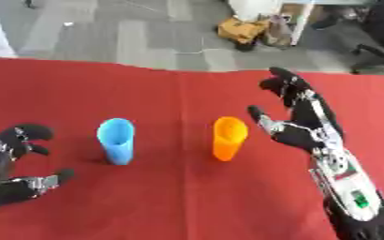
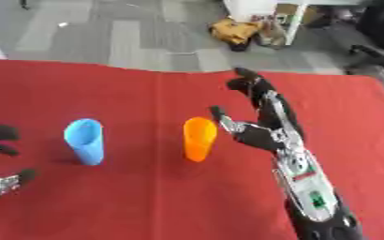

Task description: Pour the contents of one cup into another cup.

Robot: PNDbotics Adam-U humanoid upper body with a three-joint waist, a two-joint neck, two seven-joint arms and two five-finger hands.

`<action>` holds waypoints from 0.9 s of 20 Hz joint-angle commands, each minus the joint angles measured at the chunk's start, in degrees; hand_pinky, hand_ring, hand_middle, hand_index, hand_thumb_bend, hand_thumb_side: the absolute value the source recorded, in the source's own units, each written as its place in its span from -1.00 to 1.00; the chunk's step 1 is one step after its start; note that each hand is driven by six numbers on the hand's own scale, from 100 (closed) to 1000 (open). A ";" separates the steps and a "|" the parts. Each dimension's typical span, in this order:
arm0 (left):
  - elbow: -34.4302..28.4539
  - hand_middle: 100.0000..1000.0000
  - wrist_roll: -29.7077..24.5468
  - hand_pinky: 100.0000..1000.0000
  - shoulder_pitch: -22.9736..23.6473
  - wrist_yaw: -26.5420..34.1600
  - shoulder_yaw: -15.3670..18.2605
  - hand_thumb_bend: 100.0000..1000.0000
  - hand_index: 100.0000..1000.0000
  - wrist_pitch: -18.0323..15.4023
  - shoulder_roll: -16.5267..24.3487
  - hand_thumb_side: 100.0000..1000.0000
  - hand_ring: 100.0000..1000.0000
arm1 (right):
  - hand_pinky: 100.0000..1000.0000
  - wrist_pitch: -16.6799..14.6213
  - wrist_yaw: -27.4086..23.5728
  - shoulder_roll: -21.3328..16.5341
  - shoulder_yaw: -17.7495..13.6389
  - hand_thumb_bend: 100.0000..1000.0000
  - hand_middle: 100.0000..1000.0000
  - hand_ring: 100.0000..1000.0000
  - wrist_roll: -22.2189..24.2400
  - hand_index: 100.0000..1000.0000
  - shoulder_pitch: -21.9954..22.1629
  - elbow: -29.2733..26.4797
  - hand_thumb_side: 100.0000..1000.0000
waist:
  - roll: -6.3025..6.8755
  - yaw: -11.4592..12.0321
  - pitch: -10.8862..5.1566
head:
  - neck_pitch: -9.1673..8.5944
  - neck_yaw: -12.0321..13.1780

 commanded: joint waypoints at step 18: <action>13.49 0.31 -3.69 0.14 -12.03 -1.98 -0.87 0.45 0.42 -4.01 -2.28 -1.00 0.45 | 0.91 -0.29 -1.93 -1.16 0.65 -0.23 0.30 0.58 1.11 0.73 -2.75 -5.91 -1.00 | -1.22 -3.89 0.14 | -0.57 2.50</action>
